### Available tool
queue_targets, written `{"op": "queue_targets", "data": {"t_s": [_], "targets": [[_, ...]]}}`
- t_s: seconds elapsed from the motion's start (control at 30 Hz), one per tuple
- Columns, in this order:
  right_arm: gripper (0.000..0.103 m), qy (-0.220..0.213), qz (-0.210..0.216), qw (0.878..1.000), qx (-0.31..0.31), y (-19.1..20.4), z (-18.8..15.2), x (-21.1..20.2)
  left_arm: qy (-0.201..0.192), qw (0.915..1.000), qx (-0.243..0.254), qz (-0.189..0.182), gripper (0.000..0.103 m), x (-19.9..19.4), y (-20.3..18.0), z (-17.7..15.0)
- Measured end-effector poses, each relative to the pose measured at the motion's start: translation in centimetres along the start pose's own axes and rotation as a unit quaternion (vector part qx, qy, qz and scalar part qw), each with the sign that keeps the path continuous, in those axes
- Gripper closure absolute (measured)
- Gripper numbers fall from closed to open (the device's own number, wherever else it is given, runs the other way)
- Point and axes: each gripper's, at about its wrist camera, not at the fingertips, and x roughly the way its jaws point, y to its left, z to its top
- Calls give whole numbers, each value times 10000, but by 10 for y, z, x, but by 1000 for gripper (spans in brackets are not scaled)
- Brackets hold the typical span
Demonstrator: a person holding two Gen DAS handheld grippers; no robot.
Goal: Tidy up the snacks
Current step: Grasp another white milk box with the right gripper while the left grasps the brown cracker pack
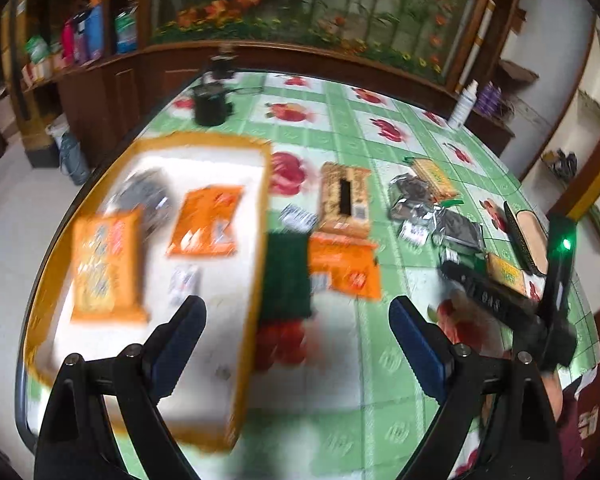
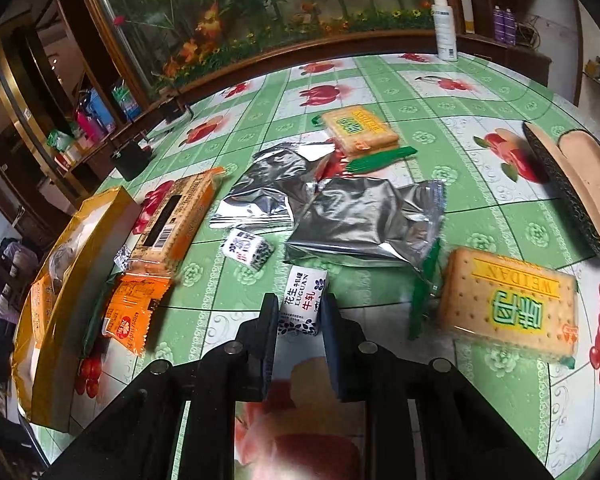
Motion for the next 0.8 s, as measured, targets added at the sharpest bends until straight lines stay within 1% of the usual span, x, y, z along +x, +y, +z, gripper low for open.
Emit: {"op": "queue_targets", "data": {"t_s": [0.07,0.13,0.27,0.37,0.43,0.53,0.6,0.73,0.8], "targets": [[80,-10,60,9999,108,-5,-1,-2,46,9999,164,31,11,14,-11,18],[80,-15,69,9999,148,-6,-1,-3,91,9997,209,36,11,32,-18,37],[80,1,154,9996,251,-11,-1,-3,287,9995,65,-130,11,75,-23,70],[80,32,251,9993,288,-13,0,-3,412,9991,-87,-107,11,104,-22,89],[80,64,323,9991,266,-12,0,-2,501,9987,-12,-68,11,119,-25,98],[80,116,435,9988,213,-9,0,-1,578,9979,262,84,11,137,-34,106],[80,143,490,9985,192,-8,-1,-1,545,9970,476,267,11,143,-42,108],[80,182,577,9980,197,-7,-2,0,617,9916,973,594,11,157,-57,104],[80,195,610,9977,200,-7,-1,0,702,9891,1121,647,11,163,-62,99]]}}
